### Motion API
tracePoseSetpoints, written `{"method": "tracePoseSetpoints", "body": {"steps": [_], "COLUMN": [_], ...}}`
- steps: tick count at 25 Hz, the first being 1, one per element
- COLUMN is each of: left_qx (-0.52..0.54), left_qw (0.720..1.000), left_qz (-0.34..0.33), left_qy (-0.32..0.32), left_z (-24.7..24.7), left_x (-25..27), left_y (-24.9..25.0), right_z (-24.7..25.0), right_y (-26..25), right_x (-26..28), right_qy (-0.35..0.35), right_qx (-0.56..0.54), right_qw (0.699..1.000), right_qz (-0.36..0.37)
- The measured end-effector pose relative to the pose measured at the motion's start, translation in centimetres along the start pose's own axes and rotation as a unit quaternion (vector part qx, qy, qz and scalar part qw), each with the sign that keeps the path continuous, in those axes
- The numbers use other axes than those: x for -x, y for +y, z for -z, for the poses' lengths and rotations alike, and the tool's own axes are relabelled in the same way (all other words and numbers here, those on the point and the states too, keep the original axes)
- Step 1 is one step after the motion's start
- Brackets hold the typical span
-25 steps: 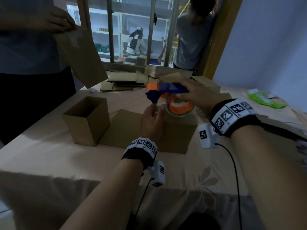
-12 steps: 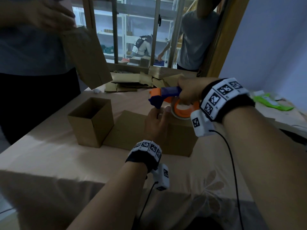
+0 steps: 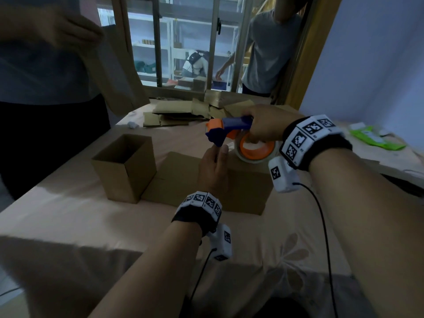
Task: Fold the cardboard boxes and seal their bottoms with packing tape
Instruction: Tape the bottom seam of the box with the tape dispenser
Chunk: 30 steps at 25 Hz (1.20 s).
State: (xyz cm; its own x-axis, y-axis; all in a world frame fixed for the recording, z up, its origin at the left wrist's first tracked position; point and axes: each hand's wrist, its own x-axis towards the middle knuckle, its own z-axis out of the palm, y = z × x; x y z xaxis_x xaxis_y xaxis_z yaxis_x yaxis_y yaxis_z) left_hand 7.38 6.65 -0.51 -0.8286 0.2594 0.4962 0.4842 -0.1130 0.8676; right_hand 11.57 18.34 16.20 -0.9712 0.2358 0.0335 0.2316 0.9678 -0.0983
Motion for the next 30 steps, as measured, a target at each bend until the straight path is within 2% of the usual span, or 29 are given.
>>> {"method": "tracePoseSetpoints", "body": {"steps": [9,15,26,30], "left_qx": [-0.005,-0.007,-0.006,-0.006], "left_qw": [1.000,0.999,0.999,0.999], "left_qz": [-0.021,-0.020,-0.021,-0.023], "left_qy": [0.019,0.033,0.032,0.035], "left_z": [-0.2,-0.4,-0.6,-0.6], "left_x": [-0.2,-0.3,-0.2,-0.2], "left_y": [-0.5,-0.7,-0.6,-0.6], "right_z": [0.2,0.7,1.2,1.2], "right_y": [0.3,0.5,1.6,2.1], "right_x": [0.4,0.4,0.6,0.7], "right_qy": [0.011,-0.006,-0.045,-0.058], "right_qx": [0.012,0.037,0.003,-0.024], "right_qw": [1.000,0.999,0.999,0.998], "right_qz": [0.025,0.034,0.001,0.009]}}
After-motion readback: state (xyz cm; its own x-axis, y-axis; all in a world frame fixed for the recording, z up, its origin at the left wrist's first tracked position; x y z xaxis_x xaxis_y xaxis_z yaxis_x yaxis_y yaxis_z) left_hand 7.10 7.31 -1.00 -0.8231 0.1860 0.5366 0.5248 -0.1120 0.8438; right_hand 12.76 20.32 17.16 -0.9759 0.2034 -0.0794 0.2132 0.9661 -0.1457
